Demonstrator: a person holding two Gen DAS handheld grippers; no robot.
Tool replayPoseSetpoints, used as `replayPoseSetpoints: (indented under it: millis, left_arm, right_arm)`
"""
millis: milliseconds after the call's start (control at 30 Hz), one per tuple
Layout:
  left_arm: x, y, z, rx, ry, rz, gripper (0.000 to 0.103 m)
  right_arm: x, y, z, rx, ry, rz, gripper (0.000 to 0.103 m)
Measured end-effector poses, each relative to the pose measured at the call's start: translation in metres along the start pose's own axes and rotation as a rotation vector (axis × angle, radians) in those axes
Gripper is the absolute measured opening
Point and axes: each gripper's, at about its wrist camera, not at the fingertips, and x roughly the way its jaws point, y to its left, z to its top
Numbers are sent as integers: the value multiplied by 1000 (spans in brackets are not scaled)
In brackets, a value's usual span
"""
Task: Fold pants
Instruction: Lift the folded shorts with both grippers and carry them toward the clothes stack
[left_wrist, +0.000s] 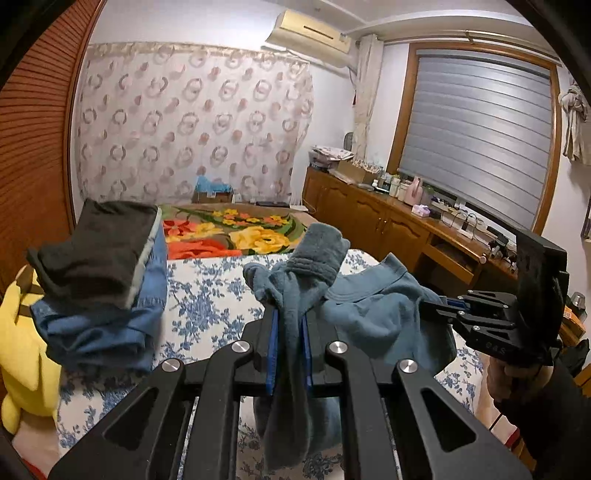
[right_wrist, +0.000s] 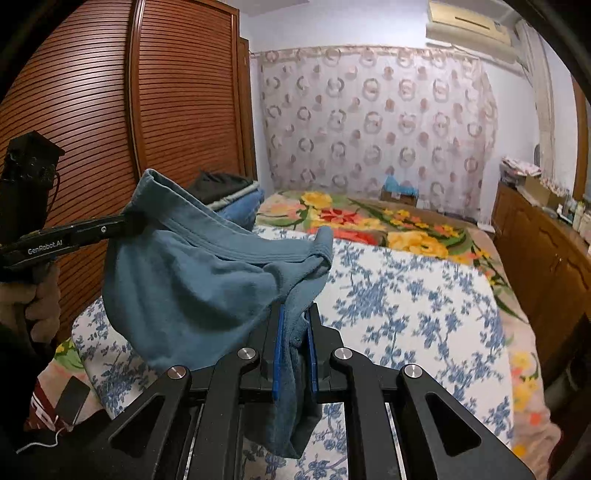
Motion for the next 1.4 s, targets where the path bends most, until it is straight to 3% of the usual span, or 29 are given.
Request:
replayPoseSetpoints:
  millis: [500,933,1400]
  left_arm:
    - [7,17,9,-15,5,46,12]
    - [18,43,42,-30,-17,120,12]
    - [26,71,67,-35,-38,163,12]
  right_arm:
    - [30,-3,24,-63,-4,27,11]
    - [81,-20,74,-133,-10,74,11]
    - [122,-35,106,-181,-36,113,11]
